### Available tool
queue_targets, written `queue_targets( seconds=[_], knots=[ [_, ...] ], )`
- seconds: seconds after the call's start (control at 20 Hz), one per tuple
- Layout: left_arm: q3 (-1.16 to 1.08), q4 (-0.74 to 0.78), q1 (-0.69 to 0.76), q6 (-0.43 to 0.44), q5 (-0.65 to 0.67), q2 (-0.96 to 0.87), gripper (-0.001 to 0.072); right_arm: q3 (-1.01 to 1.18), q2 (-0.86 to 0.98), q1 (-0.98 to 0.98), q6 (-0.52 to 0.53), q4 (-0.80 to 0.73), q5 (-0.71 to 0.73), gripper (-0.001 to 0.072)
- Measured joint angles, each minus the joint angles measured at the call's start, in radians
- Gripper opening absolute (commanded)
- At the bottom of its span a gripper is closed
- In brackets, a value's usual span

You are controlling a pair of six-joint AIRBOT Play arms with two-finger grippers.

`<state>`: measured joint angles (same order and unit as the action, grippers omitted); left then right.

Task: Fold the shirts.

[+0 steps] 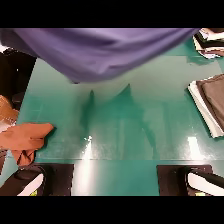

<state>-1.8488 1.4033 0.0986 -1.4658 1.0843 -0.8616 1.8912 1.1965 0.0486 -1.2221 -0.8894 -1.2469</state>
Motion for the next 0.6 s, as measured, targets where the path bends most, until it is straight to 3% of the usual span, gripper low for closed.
queue_targets(
  seconds=[0.3, 0.6],
  knots=[
    [-0.181, -0.042, 0.0, -0.002, 0.032, 0.018, 0.0026, 0.035, -0.208, -0.106, -0.036, -0.002, -0.023, 0.0014],
    [0.024, -0.112, 0.0, 0.0, 0.129, -0.077, 0.0026, -0.203, -0.202, -0.161, -0.104, -0.005, -0.059, 0.0014]
  ],
)
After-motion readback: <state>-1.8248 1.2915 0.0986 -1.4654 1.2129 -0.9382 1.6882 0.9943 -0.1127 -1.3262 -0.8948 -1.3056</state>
